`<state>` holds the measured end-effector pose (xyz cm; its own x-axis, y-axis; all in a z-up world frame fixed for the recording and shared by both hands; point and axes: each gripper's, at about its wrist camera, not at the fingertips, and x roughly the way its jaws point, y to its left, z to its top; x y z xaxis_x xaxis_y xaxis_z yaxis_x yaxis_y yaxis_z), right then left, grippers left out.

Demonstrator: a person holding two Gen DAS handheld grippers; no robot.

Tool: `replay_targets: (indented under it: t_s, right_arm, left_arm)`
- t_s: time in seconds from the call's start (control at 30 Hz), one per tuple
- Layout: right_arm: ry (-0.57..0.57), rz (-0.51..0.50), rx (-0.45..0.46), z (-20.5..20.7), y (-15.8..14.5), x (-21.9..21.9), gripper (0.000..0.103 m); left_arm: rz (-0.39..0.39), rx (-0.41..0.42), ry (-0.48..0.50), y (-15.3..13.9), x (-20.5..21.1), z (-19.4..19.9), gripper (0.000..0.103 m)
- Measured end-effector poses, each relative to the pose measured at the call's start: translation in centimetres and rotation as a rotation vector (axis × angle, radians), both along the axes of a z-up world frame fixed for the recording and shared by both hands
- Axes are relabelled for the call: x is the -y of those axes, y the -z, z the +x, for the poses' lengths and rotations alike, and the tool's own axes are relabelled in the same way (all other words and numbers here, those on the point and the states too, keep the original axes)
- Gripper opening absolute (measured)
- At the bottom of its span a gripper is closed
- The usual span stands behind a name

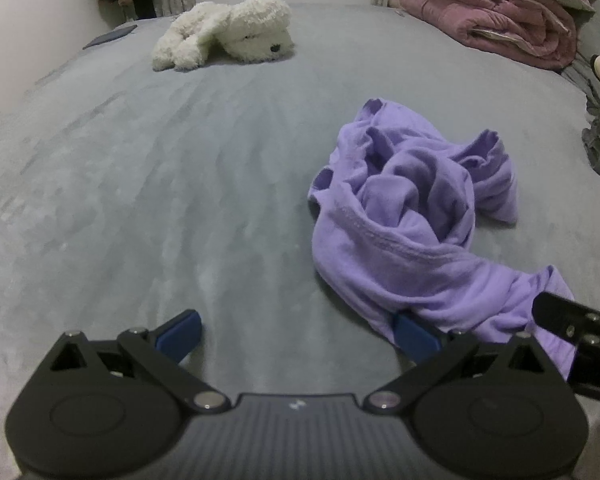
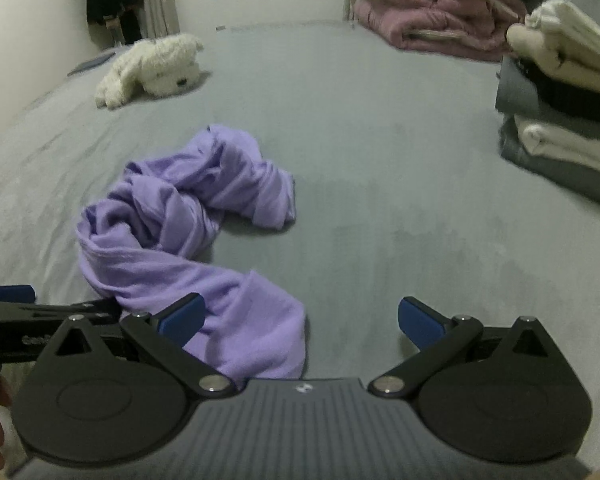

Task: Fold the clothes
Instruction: 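Move the right gripper toward the lavender shirt and grasp its edge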

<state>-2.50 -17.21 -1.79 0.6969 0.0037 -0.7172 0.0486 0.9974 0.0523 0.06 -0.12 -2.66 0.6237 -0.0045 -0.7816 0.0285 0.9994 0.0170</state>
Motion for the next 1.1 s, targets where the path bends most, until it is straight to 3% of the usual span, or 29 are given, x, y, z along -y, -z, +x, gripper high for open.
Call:
replay_targets:
  t_s: [0.17, 0.4, 0.63, 0.8, 0.9, 1.1]
  right_arm:
    - [-0.008, 0.034, -0.087, 0.6, 1.6, 0.1, 0.103]
    - [-0.023, -0.031, -0.082, 0.1, 2.2, -0.8, 0.103]
    - [-0.052, -0.008, -0.109, 0.7, 1.5, -0.2, 0.103]
    - [-0.105, 0.097, -0.043, 0.0, 0.3, 0.4, 0.103]
    - [-0.147, 0.129, -0.005, -0.7, -0.2, 0.1, 0.095]
    - [-0.189, 0.101, -0.008, -0.5, -0.2, -1.0, 0.072]
  left_arm:
    - [0.002, 0.026, 0.032, 0.6, -0.2, -0.3, 0.103]
    - [0.050, 0.047, 0.125, 1.1, -0.2, -1.0, 0.103]
    - [-0.005, -0.004, 0.172, 0.3, -1.3, -0.2, 0.103]
    - [-0.068, 0.012, 0.134, -0.4, -3.3, 0.0, 0.101]
    - [-0.119, 0.019, 0.108, -0.7, -4.3, 0.1, 0.089]
    - [-0.169, 0.039, 0.063, -1.1, -4.9, 0.9, 0.082]
